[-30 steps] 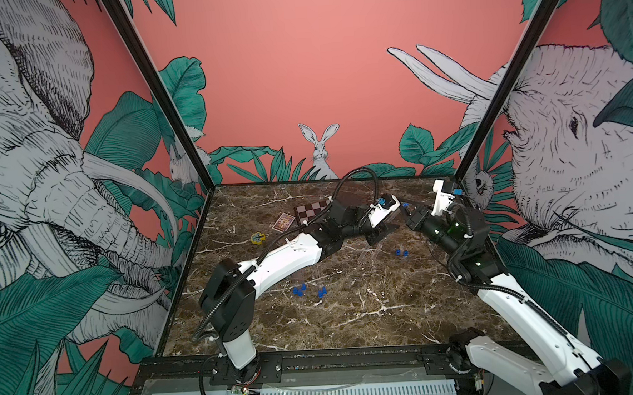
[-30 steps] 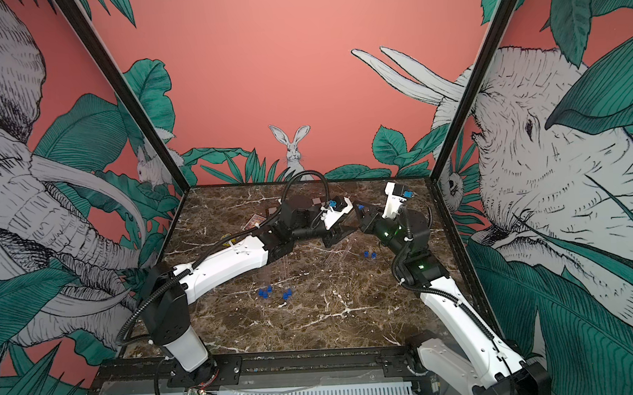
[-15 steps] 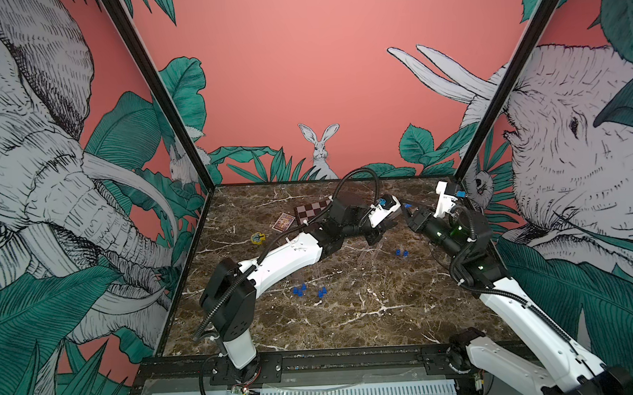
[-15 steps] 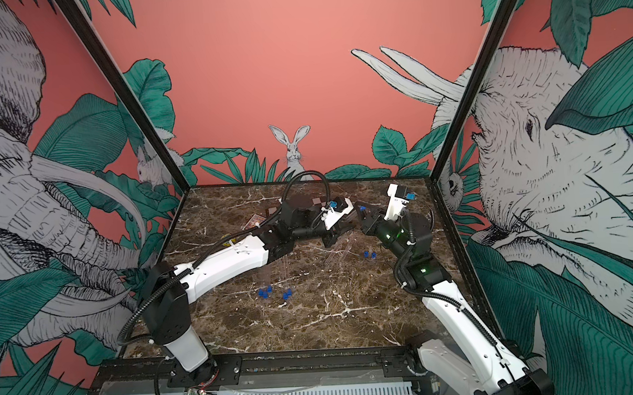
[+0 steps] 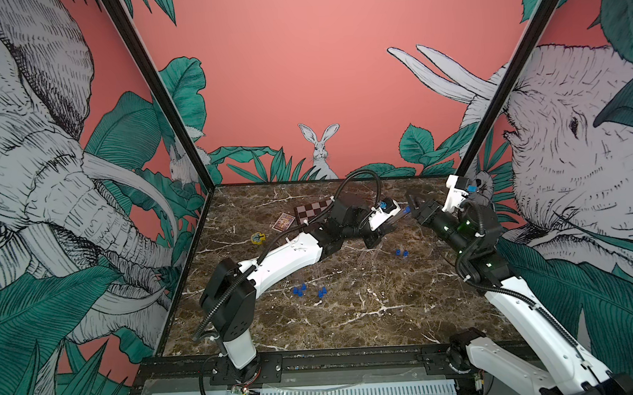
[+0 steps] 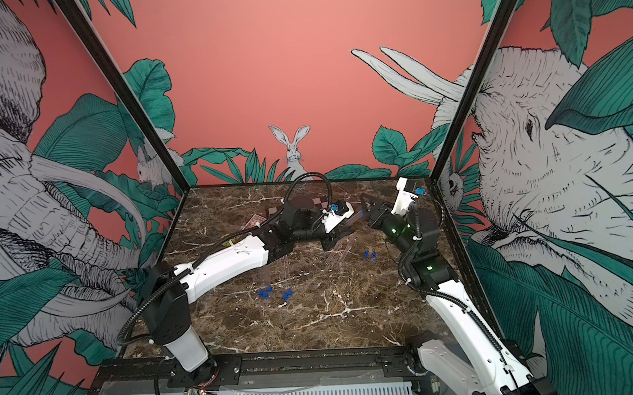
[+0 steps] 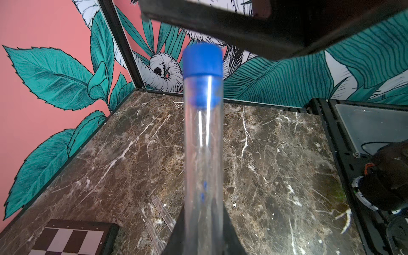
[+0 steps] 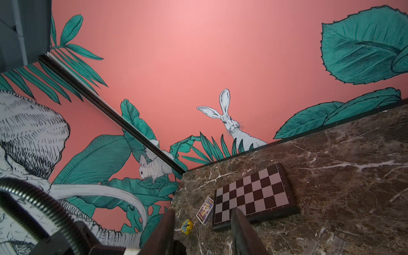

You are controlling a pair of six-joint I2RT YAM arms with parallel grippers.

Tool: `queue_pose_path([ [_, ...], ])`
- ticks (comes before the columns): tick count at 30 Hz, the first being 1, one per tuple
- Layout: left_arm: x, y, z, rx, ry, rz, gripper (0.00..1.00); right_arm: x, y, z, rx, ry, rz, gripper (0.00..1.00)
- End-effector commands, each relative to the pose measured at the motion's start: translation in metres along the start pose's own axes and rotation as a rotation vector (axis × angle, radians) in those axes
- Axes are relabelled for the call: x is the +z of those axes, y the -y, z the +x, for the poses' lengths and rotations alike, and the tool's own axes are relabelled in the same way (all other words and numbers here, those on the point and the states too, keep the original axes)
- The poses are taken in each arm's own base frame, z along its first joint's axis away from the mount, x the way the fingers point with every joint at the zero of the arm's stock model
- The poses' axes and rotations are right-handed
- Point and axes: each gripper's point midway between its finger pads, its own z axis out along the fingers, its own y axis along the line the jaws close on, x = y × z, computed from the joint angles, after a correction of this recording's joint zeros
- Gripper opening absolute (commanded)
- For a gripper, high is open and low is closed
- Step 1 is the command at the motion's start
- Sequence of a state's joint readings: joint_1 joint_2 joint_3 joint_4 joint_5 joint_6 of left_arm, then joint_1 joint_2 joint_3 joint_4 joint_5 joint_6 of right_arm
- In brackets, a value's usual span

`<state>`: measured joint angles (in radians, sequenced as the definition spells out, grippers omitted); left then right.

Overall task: Remove stoppers from test tubes
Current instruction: Adjust the test tube, then open the stopper on the test tube.

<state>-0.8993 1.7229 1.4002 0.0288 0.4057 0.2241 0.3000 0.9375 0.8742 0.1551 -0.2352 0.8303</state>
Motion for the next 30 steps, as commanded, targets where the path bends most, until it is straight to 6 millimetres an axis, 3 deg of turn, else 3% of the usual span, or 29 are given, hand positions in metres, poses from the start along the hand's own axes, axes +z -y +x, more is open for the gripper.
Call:
queue_pose_path([
  [1,-0.012,0.005,-0.014,-0.026,0.015,-0.01,0.0,0.016,-0.007,0.004,0.091,-0.044,-0.054,0.41],
  [8,-0.01,-0.007,-0.009,-0.126,-0.016,-0.075,0.0,0.031,-0.006,0.017,0.171,-0.103,-0.097,0.4],
  [21,-0.011,-0.012,-0.004,-0.169,-0.045,-0.112,0.0,0.032,-0.003,0.013,0.177,-0.098,-0.087,0.14],
  [26,-0.012,-0.011,-0.005,-0.17,-0.05,-0.108,0.0,0.036,0.0,0.017,0.184,-0.119,-0.083,0.23],
  [30,-0.012,-0.01,-0.007,-0.164,-0.058,-0.097,0.0,0.037,0.0,0.017,0.178,-0.123,-0.075,0.19],
])
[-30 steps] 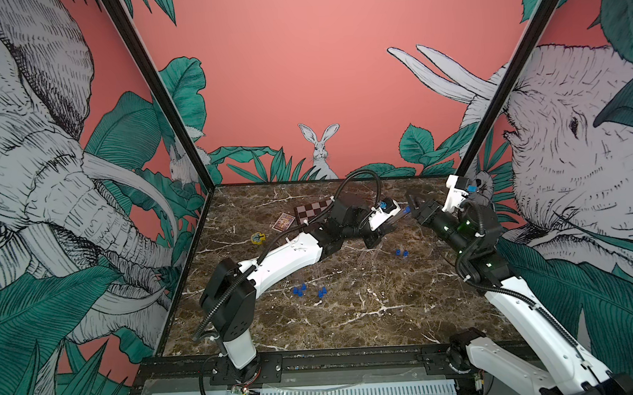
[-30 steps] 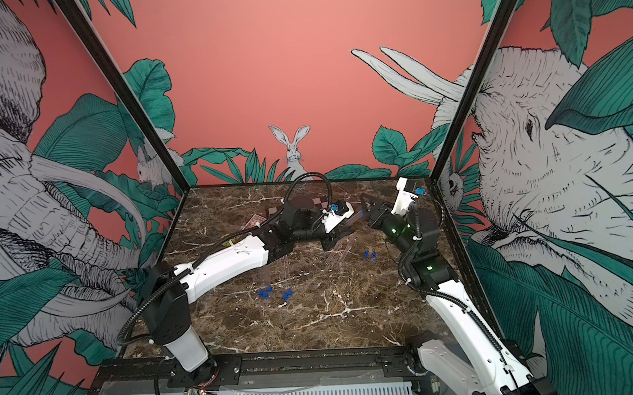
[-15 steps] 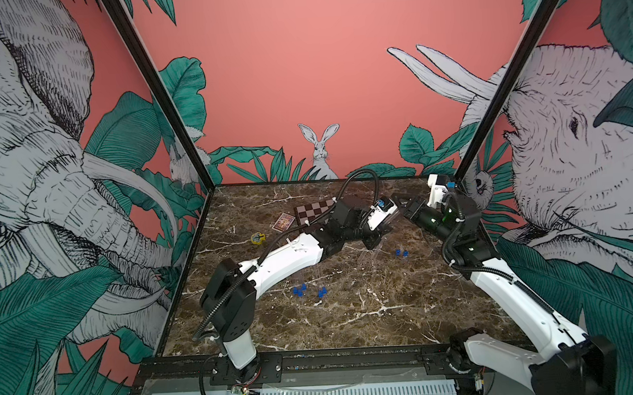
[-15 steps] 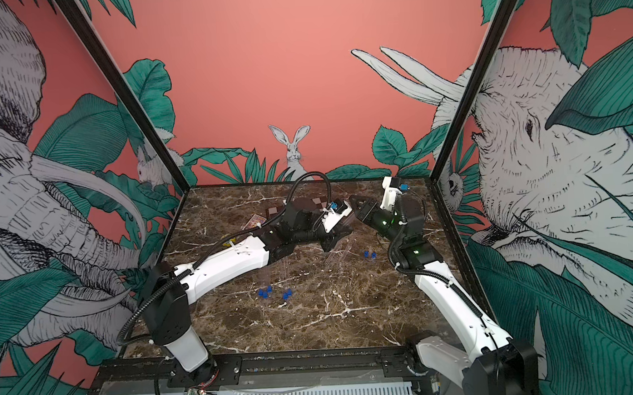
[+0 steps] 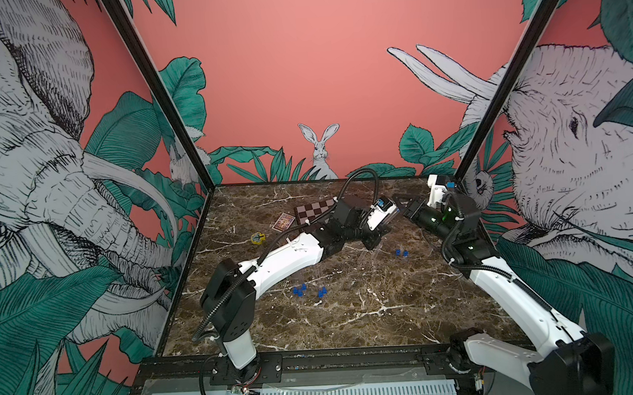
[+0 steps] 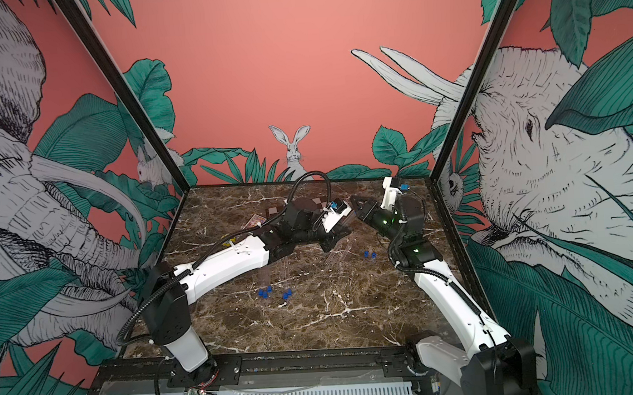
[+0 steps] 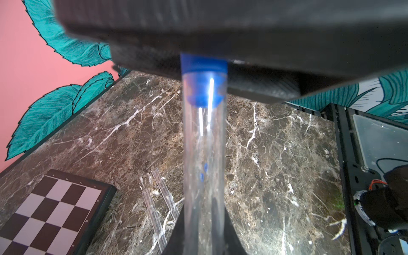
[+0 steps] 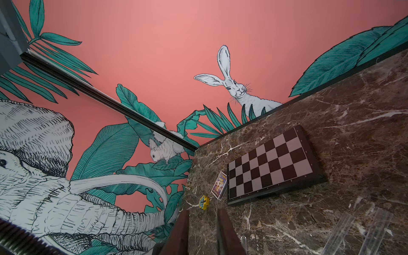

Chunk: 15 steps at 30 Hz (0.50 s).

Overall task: Remove stoppers from test tubes
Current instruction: Open the stopper on the test tube.

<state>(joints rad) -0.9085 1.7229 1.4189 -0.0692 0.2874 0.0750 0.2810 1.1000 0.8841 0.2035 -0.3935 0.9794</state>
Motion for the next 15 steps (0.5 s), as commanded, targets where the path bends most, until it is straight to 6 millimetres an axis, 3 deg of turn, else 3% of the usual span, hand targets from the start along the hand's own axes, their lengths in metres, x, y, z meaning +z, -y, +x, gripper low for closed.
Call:
queue_pose_path([
  [1,-0.0137,0.0043,-0.0237,0.007,0.037,0.003,0.0,-0.0022,-0.0216,-0.0171,-0.006,0.045,-0.057,0.16],
  [11,-0.0147,0.0048,-0.0221,0.014,0.026,0.004,0.0,0.0034,-0.0175,-0.0127,0.0,0.017,-0.047,0.0],
  [15,-0.0166,0.0047,-0.0234,0.028,0.026,0.001,0.0,0.0051,-0.0138,-0.0095,0.006,0.004,-0.041,0.0],
])
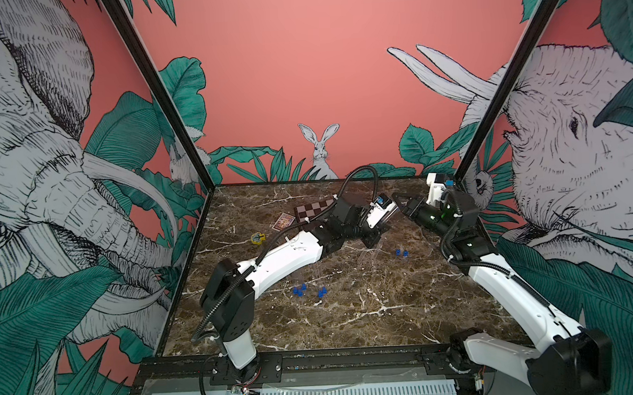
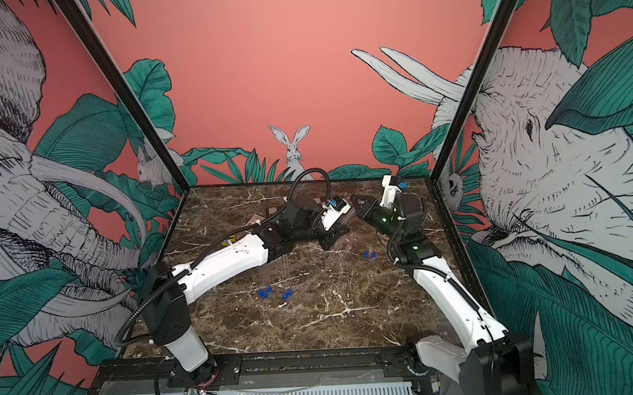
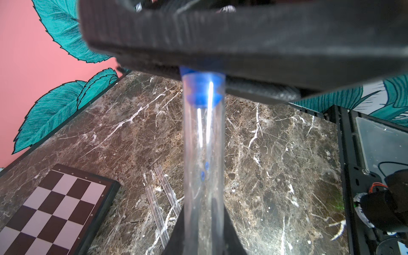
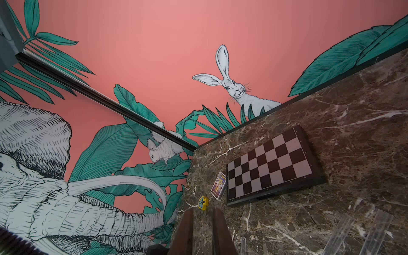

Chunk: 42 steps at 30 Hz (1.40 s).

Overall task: Remove stoppers from test tubes
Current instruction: Open the stopper on the test tube, then place the stopper at the center of the board.

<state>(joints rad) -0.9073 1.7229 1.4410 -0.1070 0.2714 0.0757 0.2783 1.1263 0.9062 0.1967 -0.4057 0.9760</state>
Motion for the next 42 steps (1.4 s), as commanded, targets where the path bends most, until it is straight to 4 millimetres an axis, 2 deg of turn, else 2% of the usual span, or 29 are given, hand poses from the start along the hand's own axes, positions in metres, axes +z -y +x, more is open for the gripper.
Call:
queue_pose_path([
  [1,-0.016,0.007,-0.022,0.039,0.043,0.014,0.0,0.0,-0.013,-0.007,0.006,0.012,-0.04,0.0],
  [7,-0.023,0.002,-0.013,0.097,0.001,-0.024,0.0,-0.004,-0.003,-0.015,0.019,0.022,-0.023,0.0],
  [14,-0.02,0.004,0.008,0.102,-0.066,-0.013,0.0,-0.009,0.012,-0.03,0.043,0.067,-0.015,0.0],
  [20,-0.018,0.008,0.01,0.072,-0.051,0.009,0.0,-0.013,0.019,-0.038,0.048,0.12,-0.015,0.0],
  [28,-0.014,0.012,0.017,0.043,-0.054,0.034,0.0,-0.024,0.027,-0.06,0.07,0.202,-0.017,0.0],
  [34,-0.015,0.011,0.014,0.038,-0.046,0.031,0.0,-0.027,0.034,-0.064,0.088,0.214,-0.01,0.0],
  [39,-0.02,0.006,0.018,0.039,-0.071,-0.006,0.0,-0.037,0.062,-0.052,0.021,0.155,0.187,0.0],
  [42,-0.022,0.003,0.023,0.035,-0.089,-0.031,0.0,-0.046,0.09,-0.036,-0.036,0.096,0.342,0.0],
])
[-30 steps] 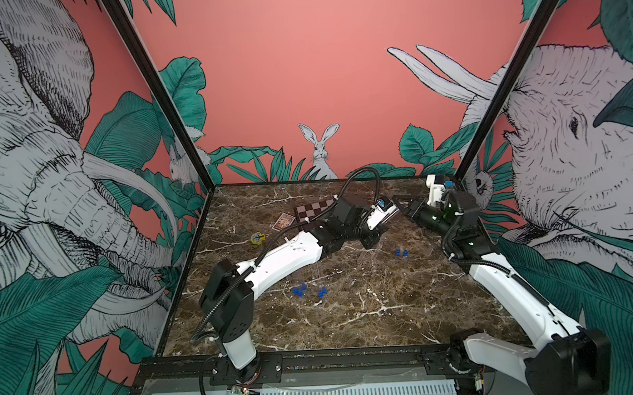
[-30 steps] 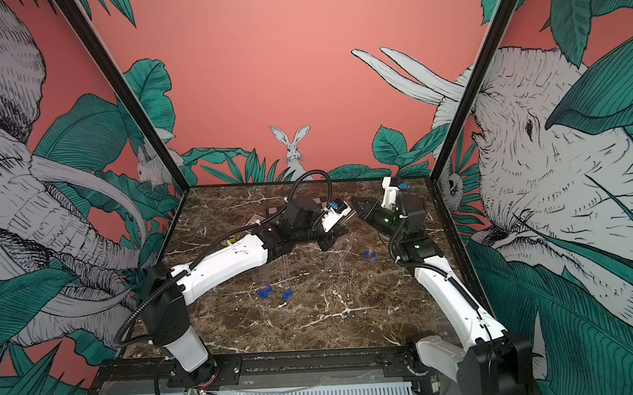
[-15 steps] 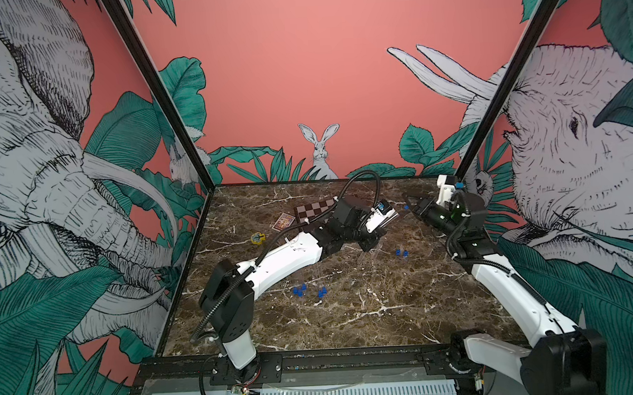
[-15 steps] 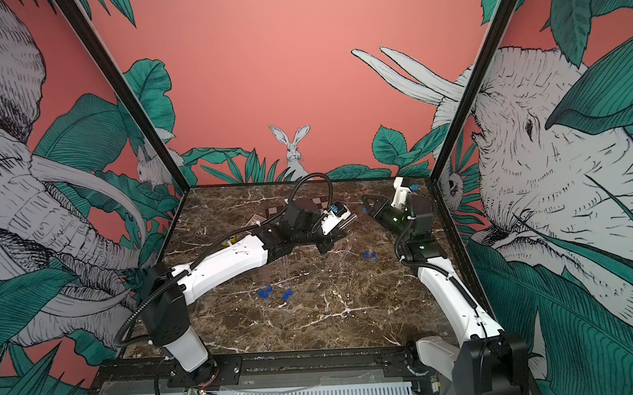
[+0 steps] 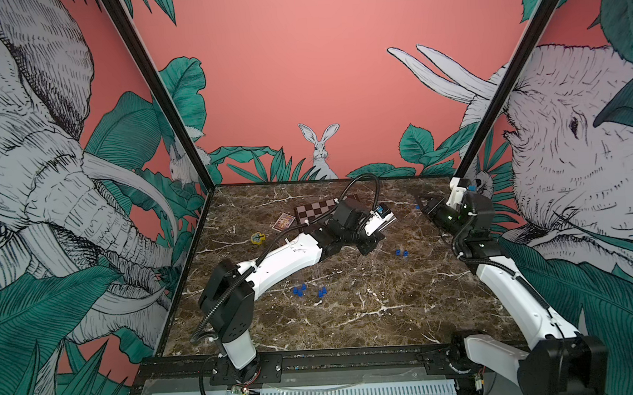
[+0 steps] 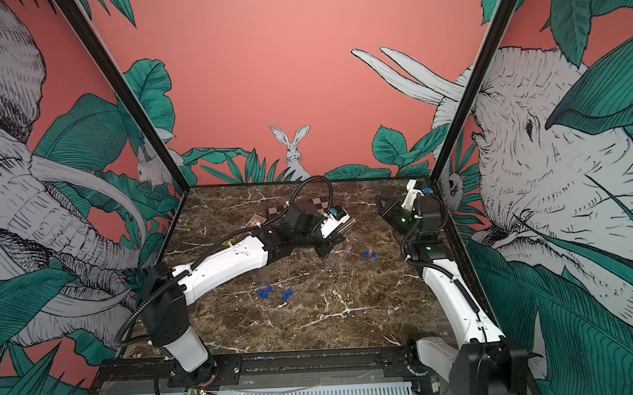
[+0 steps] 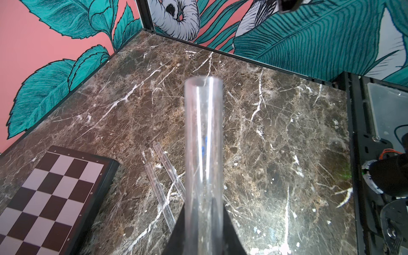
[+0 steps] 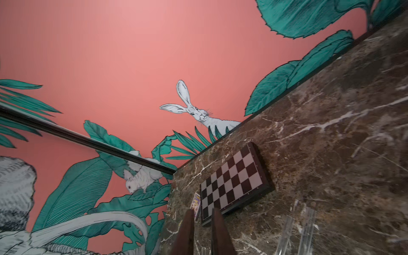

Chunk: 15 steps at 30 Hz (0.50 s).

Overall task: Remove stoppers from test tubes
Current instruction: Place the stopper at the center of the board.

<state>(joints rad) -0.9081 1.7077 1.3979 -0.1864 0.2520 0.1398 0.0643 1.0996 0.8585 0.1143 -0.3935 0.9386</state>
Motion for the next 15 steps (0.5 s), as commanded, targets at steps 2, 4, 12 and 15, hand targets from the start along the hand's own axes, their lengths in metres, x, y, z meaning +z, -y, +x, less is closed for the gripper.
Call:
queue_pose_path([
  [2,-0.021,-0.002,-0.005,-0.016,0.01,-0.044,0.0,-0.014,0.038,0.011,-0.105,-0.021,0.21,0.0],
  [4,-0.021,-0.006,-0.001,-0.037,0.004,-0.06,0.0,-0.018,0.057,0.022,-0.155,-0.048,0.309,0.0],
  [12,-0.015,-0.035,0.028,-0.184,-0.04,-0.133,0.0,-0.017,0.122,0.076,-0.313,-0.122,0.589,0.0],
  [15,-0.015,-0.044,0.038,-0.24,-0.052,-0.15,0.0,-0.013,0.146,0.094,-0.318,-0.164,0.659,0.0],
])
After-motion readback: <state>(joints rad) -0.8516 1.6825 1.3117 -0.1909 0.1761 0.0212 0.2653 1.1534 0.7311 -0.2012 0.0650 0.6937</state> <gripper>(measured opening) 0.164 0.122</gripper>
